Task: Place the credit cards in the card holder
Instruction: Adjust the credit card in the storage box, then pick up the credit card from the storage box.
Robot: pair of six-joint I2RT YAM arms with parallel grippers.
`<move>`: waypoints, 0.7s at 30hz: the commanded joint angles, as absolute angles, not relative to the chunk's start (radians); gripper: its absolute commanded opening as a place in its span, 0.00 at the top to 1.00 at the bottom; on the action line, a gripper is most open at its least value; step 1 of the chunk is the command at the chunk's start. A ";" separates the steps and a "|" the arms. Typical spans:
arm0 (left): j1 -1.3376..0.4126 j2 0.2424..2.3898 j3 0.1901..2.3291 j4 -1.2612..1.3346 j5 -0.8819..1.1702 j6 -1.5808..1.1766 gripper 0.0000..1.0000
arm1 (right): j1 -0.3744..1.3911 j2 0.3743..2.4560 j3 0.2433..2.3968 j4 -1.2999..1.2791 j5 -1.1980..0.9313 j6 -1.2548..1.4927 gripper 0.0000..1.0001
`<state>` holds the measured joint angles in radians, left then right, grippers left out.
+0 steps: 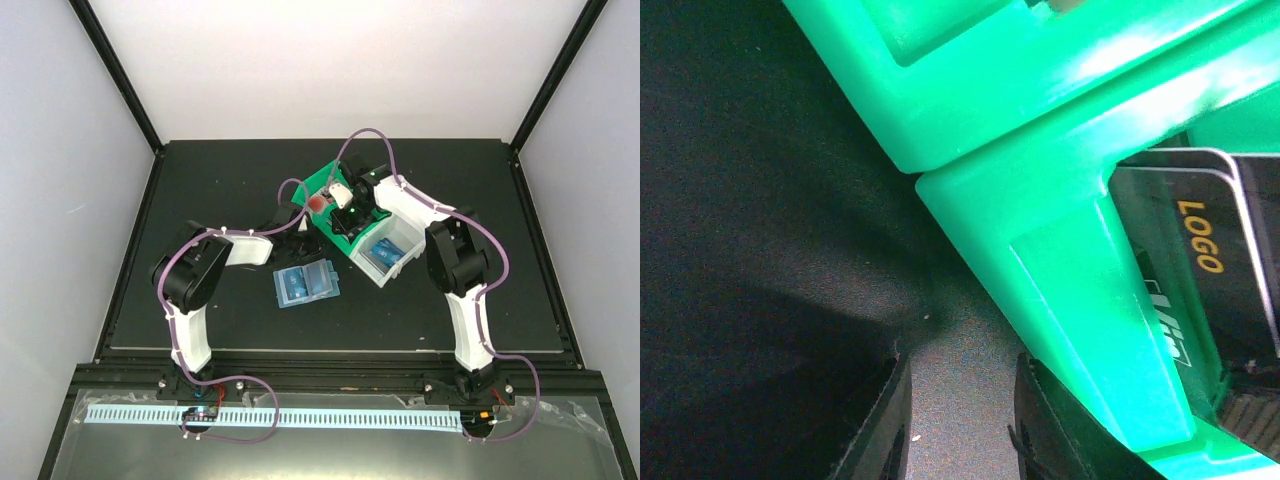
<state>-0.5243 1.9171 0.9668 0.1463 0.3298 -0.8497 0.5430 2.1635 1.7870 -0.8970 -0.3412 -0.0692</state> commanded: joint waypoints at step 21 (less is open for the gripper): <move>-0.532 1.945 0.996 0.119 0.316 -0.850 0.69 | 0.551 2.156 1.784 -0.917 -0.413 -0.081 0.76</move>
<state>-0.5243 1.9175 0.9668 0.1467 0.3298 -0.8497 0.5438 2.1590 1.7870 -0.9051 -0.3809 -0.0731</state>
